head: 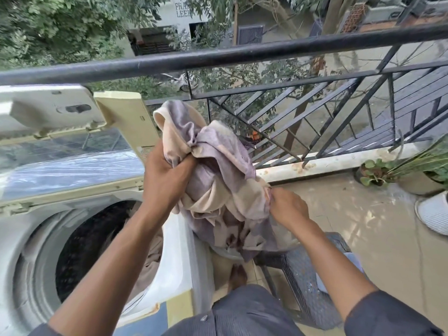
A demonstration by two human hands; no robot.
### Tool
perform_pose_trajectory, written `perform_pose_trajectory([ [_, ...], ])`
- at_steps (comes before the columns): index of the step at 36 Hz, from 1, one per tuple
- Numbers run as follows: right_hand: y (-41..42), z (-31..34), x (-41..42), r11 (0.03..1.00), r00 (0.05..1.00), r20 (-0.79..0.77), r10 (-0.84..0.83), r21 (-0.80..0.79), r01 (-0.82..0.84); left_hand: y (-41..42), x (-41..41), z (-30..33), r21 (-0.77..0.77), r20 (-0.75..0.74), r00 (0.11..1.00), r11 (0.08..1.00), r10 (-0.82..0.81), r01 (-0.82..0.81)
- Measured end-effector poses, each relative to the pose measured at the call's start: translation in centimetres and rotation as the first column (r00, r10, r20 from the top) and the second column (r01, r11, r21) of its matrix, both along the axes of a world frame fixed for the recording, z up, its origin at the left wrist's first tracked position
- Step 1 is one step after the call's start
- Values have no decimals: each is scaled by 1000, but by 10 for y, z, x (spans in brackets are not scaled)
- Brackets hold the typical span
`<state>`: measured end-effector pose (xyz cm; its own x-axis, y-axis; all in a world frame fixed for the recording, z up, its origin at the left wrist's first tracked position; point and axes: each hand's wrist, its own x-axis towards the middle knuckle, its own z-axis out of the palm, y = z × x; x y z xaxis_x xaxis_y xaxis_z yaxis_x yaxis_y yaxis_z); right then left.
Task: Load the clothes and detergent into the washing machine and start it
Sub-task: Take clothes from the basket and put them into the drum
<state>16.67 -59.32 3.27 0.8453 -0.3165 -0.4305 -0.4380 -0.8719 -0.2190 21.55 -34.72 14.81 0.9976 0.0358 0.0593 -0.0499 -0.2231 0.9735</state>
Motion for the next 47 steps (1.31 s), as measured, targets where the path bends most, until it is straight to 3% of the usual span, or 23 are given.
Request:
perform_pose_trajectory([
  [6, -4, 43, 13, 999, 980, 197, -24, 37, 17, 5, -7, -33, 174, -126, 992, 984, -11, 33],
  [9, -2, 65, 19, 988, 938, 342, -54, 156, 0, 6, -8, -44, 238, -170, 985, 968, -32, 73],
  [11, -1, 81, 22, 962, 896, 433, -104, 272, -20, 5, -9, -48, 193, -203, 974, 971, -104, 144],
  [14, 5, 108, 23, 869, 847, 504, -170, 482, -113, 7, -10, -49, 139, -278, 918, 933, -283, 330],
  [18, 23, 139, 18, 706, 828, 511, -233, 674, -217, 5, -9, -60, 153, -251, 855, 853, -454, 499],
  [22, 46, 151, 11, 494, 853, 456, -256, 820, -290, -14, -9, -64, 175, -131, 916, 900, -380, 398],
  [25, 53, 150, 9, 394, 899, 386, -206, 874, -285, -24, -11, -60, 283, -29, 971, 930, -236, 235],
  [28, 49, 142, 10, 315, 928, 347, -135, 903, -292, -25, -13, -60, 257, -40, 987, 953, -158, 163],
  [30, 45, 134, 10, 363, 898, 431, -90, 854, -374, -22, -13, -62, 247, -50, 992, 961, -118, 127],
  [32, 39, 126, 8, 469, 870, 487, -83, 789, -397, -19, -12, -62, 240, -56, 996, 968, -63, 74],
  [35, 25, 106, 3, 714, 838, 539, -90, 621, -323, -14, -11, -55, 156, -45, 999, 988, 10, -3],
  [37, 14, 82, 1, 828, 851, 519, -85, 512, -230, -11, -9, -47, 72, -22, 1000, 997, 18, -16],
  [41, -5, 26, -2, 936, 979, 203, -2, 344, -70, -12, -5, -21, -96, 57, 998, 995, -9, 15],
  [44, -4, -3, -6, 949, 999, -9, 46, 313, -41, -14, -4, -4, -144, 150, 988, 989, -18, 39],
  [47, 3, -29, -7, 942, 995, -98, 33, 336, 1, -18, -3, 6, -133, 188, 982, 989, -33, 59],
])
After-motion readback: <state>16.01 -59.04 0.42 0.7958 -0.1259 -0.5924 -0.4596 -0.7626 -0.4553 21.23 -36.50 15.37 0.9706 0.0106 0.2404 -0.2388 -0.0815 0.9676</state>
